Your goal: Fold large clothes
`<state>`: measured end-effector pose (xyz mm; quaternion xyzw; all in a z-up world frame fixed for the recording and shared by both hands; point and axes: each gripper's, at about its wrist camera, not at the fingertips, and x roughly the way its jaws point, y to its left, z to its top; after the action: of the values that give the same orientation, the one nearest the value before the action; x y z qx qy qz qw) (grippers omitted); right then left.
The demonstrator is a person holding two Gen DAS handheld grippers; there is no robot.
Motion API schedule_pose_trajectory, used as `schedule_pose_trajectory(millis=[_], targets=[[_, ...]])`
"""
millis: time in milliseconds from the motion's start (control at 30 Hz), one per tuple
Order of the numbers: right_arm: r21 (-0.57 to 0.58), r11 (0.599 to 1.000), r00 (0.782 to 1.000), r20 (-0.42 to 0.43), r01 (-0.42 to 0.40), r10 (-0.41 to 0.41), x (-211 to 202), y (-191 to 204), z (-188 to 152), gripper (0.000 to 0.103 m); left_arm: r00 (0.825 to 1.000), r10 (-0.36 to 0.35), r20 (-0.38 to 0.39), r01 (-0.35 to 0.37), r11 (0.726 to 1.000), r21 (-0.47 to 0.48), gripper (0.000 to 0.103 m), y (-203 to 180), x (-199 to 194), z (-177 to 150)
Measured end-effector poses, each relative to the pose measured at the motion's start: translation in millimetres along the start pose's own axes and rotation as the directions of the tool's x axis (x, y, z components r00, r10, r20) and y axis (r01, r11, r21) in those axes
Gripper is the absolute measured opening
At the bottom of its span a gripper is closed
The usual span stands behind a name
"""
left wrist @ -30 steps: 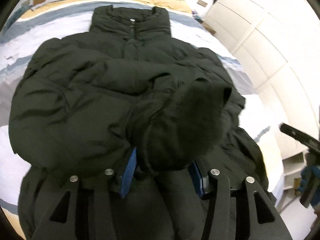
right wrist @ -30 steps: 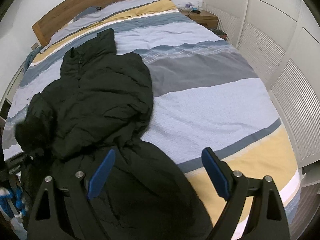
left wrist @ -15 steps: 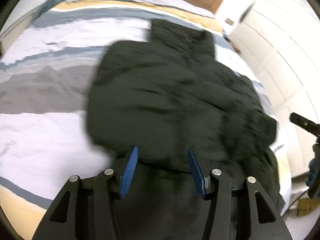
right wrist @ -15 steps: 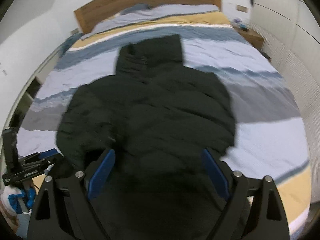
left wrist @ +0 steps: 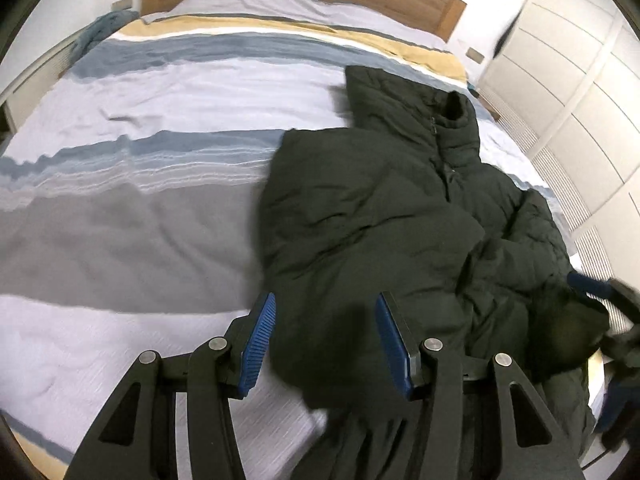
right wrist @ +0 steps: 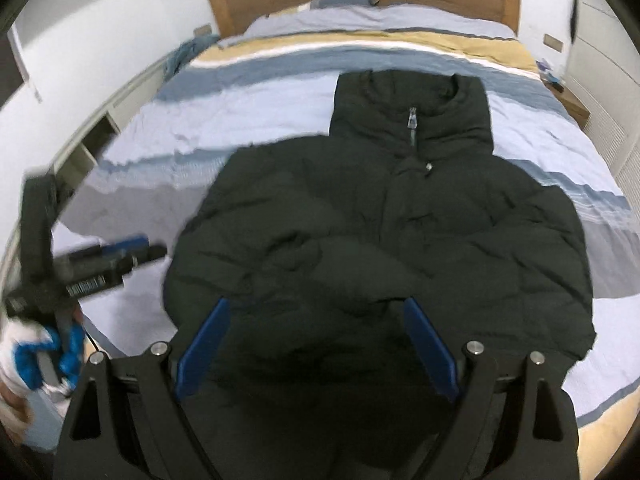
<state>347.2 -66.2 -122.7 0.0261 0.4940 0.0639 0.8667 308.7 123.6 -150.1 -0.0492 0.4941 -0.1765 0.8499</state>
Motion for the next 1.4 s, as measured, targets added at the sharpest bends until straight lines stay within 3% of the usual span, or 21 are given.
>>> schedule_pose_trajectory(millis=[167, 300, 400, 533, 633, 767, 967, 1100, 1267, 1400], targets=[[-0.043, 0.997, 0.996, -0.064, 0.065, -0.068, 47, -32, -35, 0.088, 0.999, 0.008, -0.045, -0.006, 0.999, 0.034, 0.055, -29, 41, -11], [-0.043, 0.998, 0.995, -0.089, 0.043, -0.047, 48, -68, -59, 0.088, 0.995, 0.089, -0.055, -0.085, 0.993, 0.082, 0.056, -48, 70, -26], [-0.023, 1.000, 0.994, -0.106, -0.005, 0.003, 39, -93, -72, 0.088, 0.993, 0.095, -0.066, -0.091, 0.993, 0.070, 0.056, -51, 66, -23], [-0.046, 0.998, 0.992, -0.117, -0.046, 0.041, 23, -103, -72, 0.088, 0.992, 0.121, -0.018, -0.118, 0.984, 0.136, 0.057, -66, 43, -5], [-0.058, 0.997, 0.996, -0.077, -0.060, 0.055, 4, -105, -62, 0.088, 0.994, 0.109, 0.018, -0.110, 0.982, 0.154, 0.064, -77, 36, 17], [-0.078, 0.995, 0.997, -0.035, -0.067, 0.064, -1, -104, -45, 0.088, 0.995, 0.101, 0.013, -0.102, 0.988, 0.119, 0.065, -83, 57, 37], [-0.167, 0.986, 0.995, -0.102, -0.026, 0.009, 38, -107, -44, 0.088, 0.989, 0.124, -0.083, -0.114, 0.986, 0.118, 0.067, -80, 96, 15], [-0.149, 0.983, 0.989, -0.117, -0.110, 0.093, 26, -118, -34, 0.088, 0.997, 0.065, -0.051, -0.062, 0.997, 0.052, 0.068, -76, 73, 28], [-0.116, 0.984, 0.991, -0.024, -0.136, 0.134, 9, -161, 13, 0.088, 0.999, 0.036, 0.026, -0.037, 0.999, 0.015, 0.076, -70, 62, 82], [-0.080, 0.993, 0.995, 0.050, -0.085, 0.089, 30, -209, 71, 0.088, 0.998, 0.024, 0.065, -0.022, 0.999, -0.033, 0.077, -65, 87, 138]])
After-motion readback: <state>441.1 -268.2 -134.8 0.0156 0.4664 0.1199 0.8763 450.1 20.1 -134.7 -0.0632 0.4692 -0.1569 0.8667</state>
